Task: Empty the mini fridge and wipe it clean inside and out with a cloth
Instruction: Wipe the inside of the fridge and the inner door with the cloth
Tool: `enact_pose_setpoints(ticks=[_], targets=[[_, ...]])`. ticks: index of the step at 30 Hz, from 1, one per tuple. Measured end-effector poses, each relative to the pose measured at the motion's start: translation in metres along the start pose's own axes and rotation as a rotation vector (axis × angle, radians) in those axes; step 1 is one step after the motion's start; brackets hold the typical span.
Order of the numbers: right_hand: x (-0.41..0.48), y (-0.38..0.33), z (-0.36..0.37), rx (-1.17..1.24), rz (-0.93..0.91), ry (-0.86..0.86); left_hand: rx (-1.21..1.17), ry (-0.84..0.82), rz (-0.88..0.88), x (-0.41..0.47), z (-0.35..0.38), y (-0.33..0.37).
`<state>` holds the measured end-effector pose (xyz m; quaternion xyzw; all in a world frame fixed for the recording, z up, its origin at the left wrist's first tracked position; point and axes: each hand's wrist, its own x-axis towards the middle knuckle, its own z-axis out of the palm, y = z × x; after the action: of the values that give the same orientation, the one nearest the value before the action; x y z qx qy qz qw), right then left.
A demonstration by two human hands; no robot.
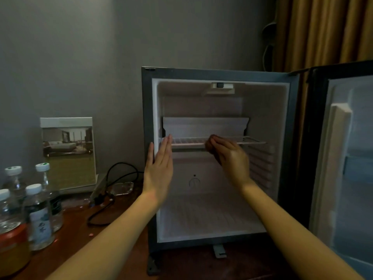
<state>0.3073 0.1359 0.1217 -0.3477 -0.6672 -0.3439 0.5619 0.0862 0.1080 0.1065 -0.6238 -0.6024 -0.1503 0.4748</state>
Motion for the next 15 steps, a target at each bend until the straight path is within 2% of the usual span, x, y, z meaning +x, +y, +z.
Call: enact_pose_setpoints(ticks=[8, 11, 15], targets=[[-0.011, 0.066, -0.048, -0.098, 0.19, -0.086, -0.04, -0.043, -0.033, -0.002, -0.008, 0.004], [-0.005, 0.058, -0.051, -0.118, 0.302, -0.073, -0.097, -0.064, -0.044, -0.001, -0.011, 0.004], [0.0, 0.007, -0.016, -0.133, 0.213, -0.043, -0.147, -0.084, -0.047, 0.001, -0.015, 0.007]])
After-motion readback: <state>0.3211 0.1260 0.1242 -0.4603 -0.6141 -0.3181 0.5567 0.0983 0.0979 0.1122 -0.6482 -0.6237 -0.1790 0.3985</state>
